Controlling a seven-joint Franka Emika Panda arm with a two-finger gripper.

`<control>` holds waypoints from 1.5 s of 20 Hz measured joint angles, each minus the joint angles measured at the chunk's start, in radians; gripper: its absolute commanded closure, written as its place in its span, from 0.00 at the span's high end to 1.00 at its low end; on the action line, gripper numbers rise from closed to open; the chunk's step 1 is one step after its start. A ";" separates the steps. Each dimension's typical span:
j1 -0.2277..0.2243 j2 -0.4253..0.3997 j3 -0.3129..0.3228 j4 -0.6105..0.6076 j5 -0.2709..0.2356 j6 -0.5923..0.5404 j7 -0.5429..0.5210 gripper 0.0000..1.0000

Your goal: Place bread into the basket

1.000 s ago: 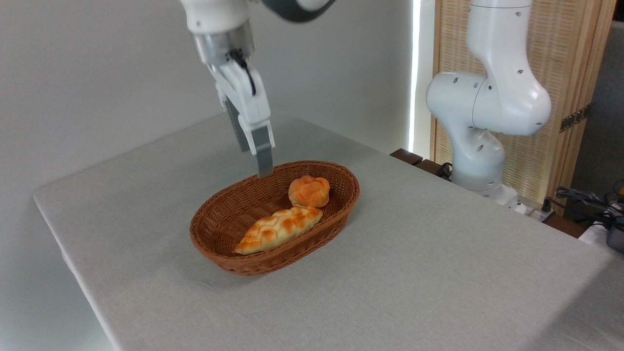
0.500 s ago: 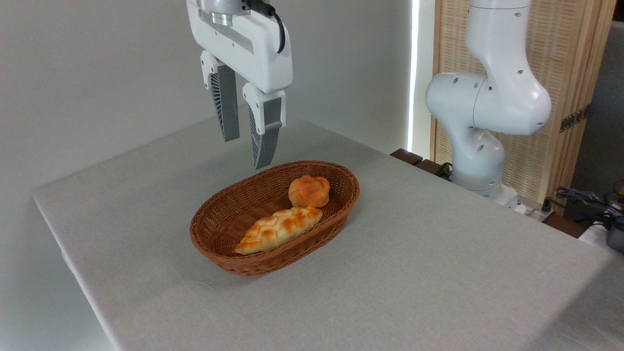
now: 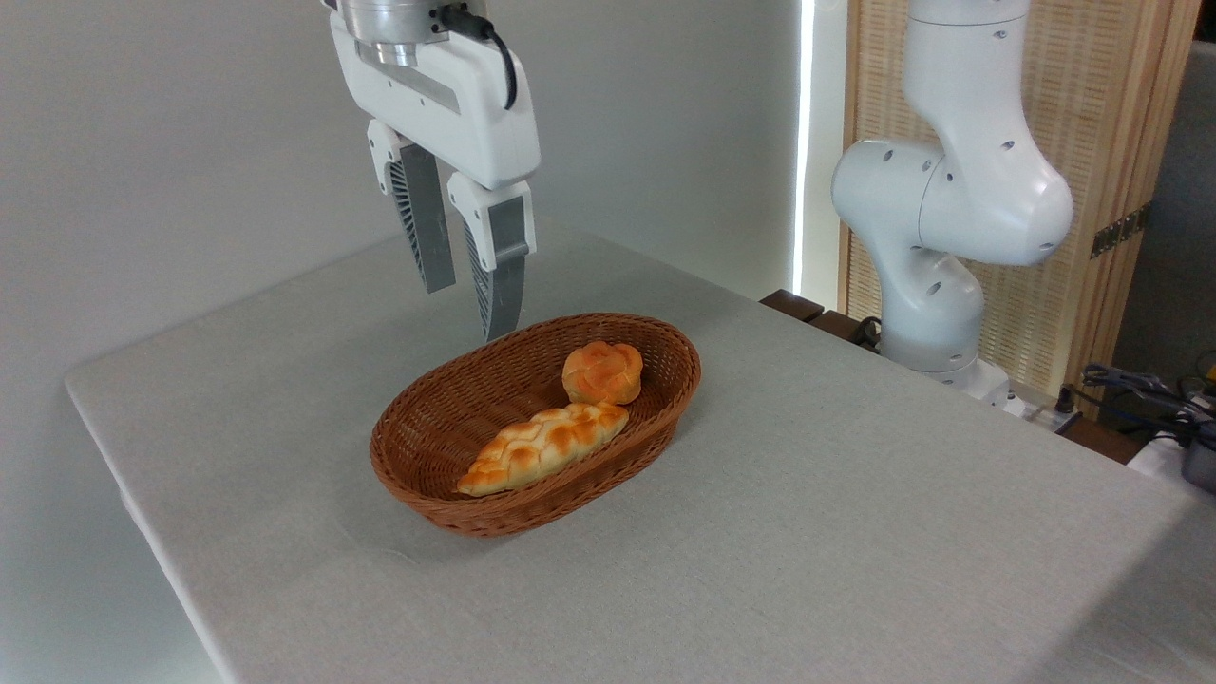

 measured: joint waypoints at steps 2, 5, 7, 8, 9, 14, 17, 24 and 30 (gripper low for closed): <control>-0.011 0.001 0.006 0.000 0.007 0.000 -0.002 1.00; -0.020 0.003 0.024 0.000 0.008 -0.002 -0.002 1.00; -0.046 0.004 0.059 0.000 0.008 -0.003 -0.001 1.00; -0.066 0.005 0.083 0.000 0.008 -0.004 -0.001 1.00; -0.080 0.006 0.100 0.000 0.008 -0.004 -0.001 1.00; -0.095 0.010 0.117 -0.003 0.009 -0.008 -0.001 1.00; -0.096 0.011 0.118 -0.008 0.020 -0.009 -0.001 1.00; -0.098 0.012 0.127 -0.012 0.031 -0.010 -0.001 1.00; -0.114 0.012 0.154 -0.012 0.031 -0.011 0.000 1.00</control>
